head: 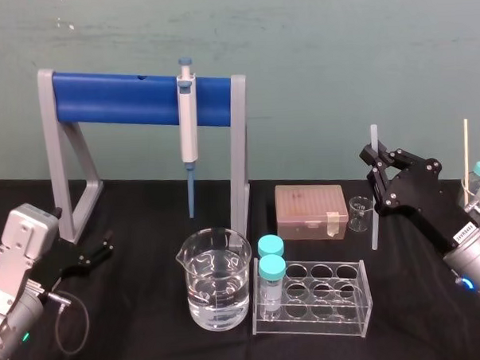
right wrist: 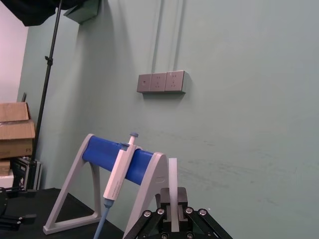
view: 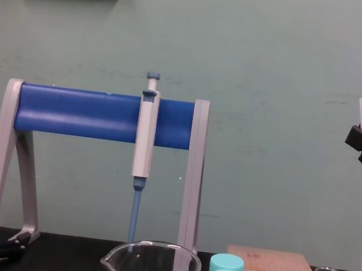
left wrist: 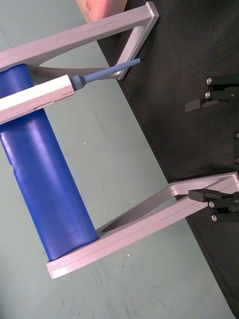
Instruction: Pick up the stirring rod with one hand, then place it down.
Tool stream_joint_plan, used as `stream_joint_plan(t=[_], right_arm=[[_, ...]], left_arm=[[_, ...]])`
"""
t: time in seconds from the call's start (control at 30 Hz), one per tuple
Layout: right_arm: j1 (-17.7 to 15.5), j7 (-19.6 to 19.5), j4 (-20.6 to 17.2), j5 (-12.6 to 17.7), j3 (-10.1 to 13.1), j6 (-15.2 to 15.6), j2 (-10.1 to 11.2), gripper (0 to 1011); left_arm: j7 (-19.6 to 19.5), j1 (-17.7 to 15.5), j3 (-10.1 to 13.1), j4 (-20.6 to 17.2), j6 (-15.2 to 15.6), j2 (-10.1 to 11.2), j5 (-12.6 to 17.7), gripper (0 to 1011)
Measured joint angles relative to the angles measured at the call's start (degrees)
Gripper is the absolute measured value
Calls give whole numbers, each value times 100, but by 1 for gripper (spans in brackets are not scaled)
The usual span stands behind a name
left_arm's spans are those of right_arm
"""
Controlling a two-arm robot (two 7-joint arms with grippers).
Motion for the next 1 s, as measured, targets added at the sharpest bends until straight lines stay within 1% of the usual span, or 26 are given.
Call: stream_joint_plan(t=[1.0], right_arm=[[0,6,1,-1,6,0,-3,72]], left_arm=[[0,0,0,0,0,0,0,1000]])
